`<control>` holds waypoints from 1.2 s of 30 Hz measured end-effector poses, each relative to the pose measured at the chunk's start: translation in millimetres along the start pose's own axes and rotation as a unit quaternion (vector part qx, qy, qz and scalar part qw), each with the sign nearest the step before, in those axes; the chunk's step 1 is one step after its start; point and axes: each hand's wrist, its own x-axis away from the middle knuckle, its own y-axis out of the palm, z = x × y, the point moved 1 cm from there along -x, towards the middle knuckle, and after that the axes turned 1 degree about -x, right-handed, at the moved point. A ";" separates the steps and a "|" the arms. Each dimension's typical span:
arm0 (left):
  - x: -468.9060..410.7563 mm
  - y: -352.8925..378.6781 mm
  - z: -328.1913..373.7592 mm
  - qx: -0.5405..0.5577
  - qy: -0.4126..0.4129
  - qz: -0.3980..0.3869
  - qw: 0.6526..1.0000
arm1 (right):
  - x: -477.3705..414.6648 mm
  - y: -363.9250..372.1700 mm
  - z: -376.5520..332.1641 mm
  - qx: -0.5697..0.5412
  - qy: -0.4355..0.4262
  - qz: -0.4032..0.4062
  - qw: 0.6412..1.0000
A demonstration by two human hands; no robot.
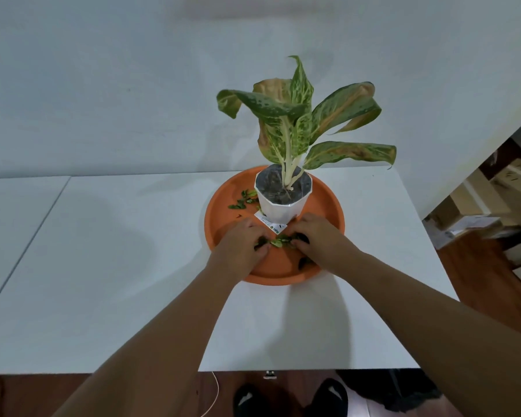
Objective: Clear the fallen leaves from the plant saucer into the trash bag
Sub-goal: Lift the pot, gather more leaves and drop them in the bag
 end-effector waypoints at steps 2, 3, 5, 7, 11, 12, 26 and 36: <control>-4.2 -0.4 0.1 -0.006 -0.007 0.005 1.000 | -4.7 0.2 1.6 0.001 0.009 0.007 1.000; -5.5 -1.4 -0.2 -0.010 -0.007 0.002 1.000 | -5.8 -0.3 1.6 0.001 0.013 0.003 1.000; -7.0 -4.4 -1.0 -0.005 0.001 -0.009 1.000 | -5.1 -5.1 2.2 -0.007 0.029 -0.025 0.999; -5.7 -7.2 -0.7 0.000 -0.007 -0.034 0.999 | -1.1 -9.8 4.8 -0.004 0.049 -0.067 0.997; -3.9 -6.7 7.0 -0.023 -0.021 -0.070 0.997 | 4.4 -14.9 0.5 0.062 0.056 -0.123 0.989; -3.7 -5.8 8.9 -0.016 -0.020 -0.067 0.997 | 4.7 -14.5 -4.0 0.066 0.054 -0.122 0.989; -4.0 -10.0 6.4 -0.078 0.021 -0.111 0.991 | 13.0 -15.2 -15.6 0.130 0.069 -0.088 0.985; -8.5 -17.0 -4.7 -0.092 0.047 -0.123 0.987 | 11.7 -22.0 -36.6 0.117 0.122 -0.131 0.977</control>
